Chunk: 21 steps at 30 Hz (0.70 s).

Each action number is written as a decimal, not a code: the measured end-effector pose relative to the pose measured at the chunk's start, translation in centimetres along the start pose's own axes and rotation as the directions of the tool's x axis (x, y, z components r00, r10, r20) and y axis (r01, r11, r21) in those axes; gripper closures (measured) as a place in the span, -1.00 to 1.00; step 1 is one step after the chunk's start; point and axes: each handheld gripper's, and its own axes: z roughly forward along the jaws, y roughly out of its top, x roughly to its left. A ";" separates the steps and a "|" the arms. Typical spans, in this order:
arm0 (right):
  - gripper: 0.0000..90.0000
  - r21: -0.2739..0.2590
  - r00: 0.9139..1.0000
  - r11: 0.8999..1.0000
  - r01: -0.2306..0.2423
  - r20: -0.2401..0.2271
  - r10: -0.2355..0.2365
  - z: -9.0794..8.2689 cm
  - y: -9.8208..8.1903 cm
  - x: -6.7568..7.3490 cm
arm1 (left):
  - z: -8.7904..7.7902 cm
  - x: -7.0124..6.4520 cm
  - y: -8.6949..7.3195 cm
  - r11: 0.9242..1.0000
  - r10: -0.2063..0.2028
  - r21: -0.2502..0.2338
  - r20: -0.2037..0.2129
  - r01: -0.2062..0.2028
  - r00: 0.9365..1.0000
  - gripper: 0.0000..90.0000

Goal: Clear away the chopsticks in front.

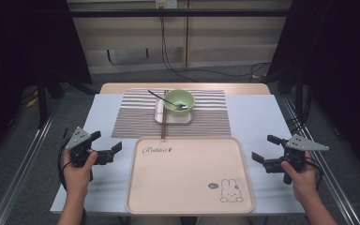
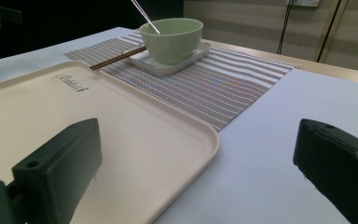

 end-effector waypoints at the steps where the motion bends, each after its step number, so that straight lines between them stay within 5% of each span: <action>1: -0.99 0.002 1.000 1.000 0.000 -0.002 0.000 0.0 0.0 0.0 | 0.1 0.0 0.1 1.000 0.003 0.001 0.008 -0.003 1.000 -1.00; 21: -0.98 -0.010 1.000 1.000 0.002 -0.006 -0.002 0.0 0.1 0.1 | 3.4 -1.1 1.4 1.000 -0.013 -0.012 0.065 0.013 0.998 -1.00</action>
